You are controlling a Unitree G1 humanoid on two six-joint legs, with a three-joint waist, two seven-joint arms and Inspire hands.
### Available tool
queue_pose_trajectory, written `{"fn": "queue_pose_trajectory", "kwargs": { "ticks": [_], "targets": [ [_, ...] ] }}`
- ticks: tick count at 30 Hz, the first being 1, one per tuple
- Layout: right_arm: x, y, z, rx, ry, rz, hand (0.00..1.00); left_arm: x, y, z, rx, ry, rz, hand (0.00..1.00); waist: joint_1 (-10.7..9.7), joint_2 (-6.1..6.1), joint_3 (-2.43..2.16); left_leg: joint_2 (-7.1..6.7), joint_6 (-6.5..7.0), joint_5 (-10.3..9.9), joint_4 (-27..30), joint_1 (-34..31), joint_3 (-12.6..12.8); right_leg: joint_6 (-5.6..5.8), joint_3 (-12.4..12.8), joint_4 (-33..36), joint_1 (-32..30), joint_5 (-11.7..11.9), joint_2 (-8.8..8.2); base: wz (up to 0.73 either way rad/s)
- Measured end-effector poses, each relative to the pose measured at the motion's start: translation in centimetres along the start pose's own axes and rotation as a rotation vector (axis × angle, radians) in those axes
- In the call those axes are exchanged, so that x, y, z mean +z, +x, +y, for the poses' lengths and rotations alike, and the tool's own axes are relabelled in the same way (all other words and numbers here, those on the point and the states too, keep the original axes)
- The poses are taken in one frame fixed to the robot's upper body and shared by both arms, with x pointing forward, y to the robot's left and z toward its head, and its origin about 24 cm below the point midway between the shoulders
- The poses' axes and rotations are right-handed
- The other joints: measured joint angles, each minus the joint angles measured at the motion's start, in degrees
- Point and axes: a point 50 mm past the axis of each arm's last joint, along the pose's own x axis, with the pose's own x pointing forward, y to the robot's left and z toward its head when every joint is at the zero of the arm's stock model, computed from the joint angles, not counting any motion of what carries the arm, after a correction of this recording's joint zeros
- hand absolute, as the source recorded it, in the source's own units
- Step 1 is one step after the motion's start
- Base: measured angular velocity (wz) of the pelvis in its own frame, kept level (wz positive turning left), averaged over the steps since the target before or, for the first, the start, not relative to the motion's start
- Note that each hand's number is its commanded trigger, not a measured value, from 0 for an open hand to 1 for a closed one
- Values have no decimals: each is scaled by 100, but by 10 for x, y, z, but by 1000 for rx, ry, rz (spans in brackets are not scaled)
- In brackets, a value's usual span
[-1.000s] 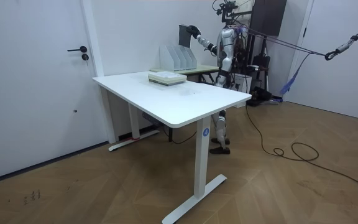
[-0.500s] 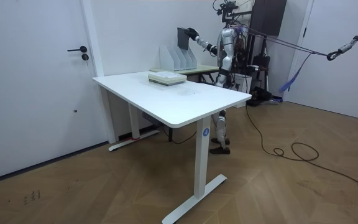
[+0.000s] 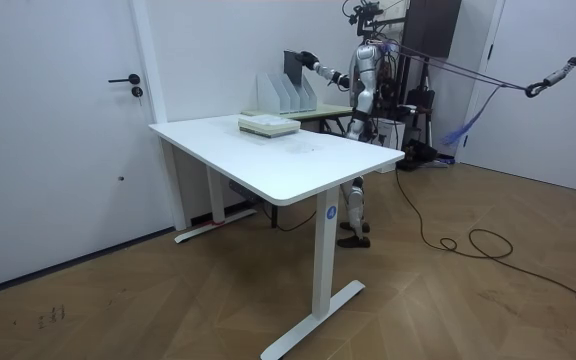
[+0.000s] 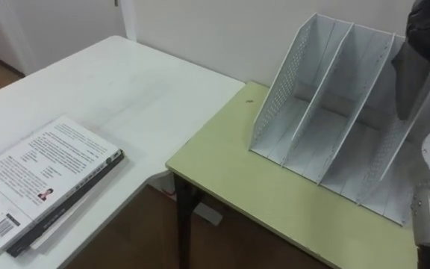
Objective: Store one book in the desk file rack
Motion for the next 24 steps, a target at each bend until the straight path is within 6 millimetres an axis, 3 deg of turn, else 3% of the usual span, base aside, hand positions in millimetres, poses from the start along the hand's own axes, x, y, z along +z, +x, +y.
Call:
{"fn": "queue_pose_trajectory", "kwargs": {
  "ticks": [7, 24],
  "targets": [
    [-26, 1, -8, -28, -62, 106, 100, 1, 1, 0, -1, -4, 8, 0, 29, -28, 17, -3, 0, 0, -1, 5, -4, 0, -1, -2, -29, 0, 1, 0],
    [-68, -9, -14, -24, -138, 318, 100, 1, 1, -1, -19, -30, 32, 0, 77, 13, -7, -1, 0, 16, -20, 49, 8, 0, 7, 72, -70, 0, -1, -2]
  ]
}}
